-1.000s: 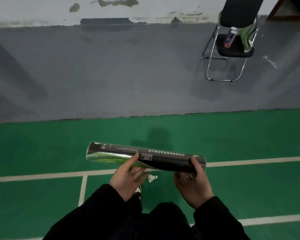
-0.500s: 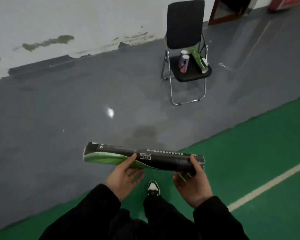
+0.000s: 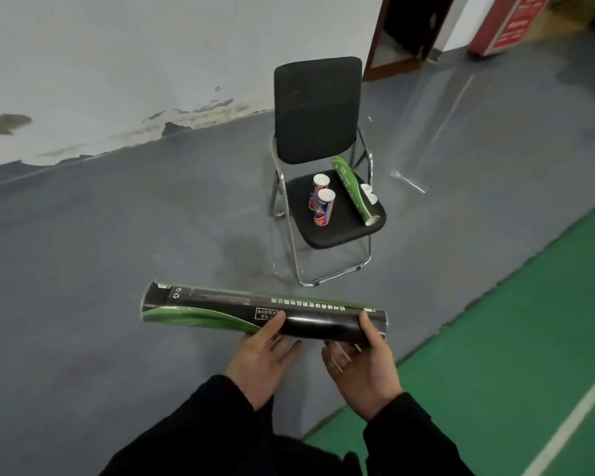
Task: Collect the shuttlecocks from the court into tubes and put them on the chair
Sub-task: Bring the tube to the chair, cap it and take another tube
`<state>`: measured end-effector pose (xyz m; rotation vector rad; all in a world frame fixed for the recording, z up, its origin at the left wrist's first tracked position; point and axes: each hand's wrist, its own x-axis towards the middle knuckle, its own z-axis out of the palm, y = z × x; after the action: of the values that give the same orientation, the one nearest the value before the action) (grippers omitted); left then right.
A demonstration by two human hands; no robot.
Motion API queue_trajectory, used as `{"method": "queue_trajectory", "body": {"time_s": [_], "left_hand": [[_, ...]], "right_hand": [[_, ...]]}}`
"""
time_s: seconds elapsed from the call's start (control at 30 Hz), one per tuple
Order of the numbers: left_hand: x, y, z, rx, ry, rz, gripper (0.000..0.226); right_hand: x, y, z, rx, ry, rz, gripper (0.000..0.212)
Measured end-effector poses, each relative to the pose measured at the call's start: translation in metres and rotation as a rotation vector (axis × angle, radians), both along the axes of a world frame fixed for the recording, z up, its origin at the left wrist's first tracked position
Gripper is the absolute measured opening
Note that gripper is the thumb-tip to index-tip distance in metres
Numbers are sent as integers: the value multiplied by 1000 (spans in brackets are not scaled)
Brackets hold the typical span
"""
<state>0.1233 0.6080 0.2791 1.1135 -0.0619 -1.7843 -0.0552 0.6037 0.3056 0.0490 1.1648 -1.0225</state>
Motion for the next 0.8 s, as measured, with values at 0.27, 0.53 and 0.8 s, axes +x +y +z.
{"method": "queue_trajectory", "body": {"time_s": [0.27, 0.53, 0.8], "left_hand": [[-70, -254, 17, -33, -49, -29, 71], [-161, -419, -41, -40, -102, 165, 80], [-291, -463, -116, 241, -222, 430, 48]], "right_hand": [[-73, -223, 9, -67, 100, 162, 43], [-235, -473, -102, 22, 668, 458, 6], [-298, -689, -258, 52, 913, 810, 14]]}}
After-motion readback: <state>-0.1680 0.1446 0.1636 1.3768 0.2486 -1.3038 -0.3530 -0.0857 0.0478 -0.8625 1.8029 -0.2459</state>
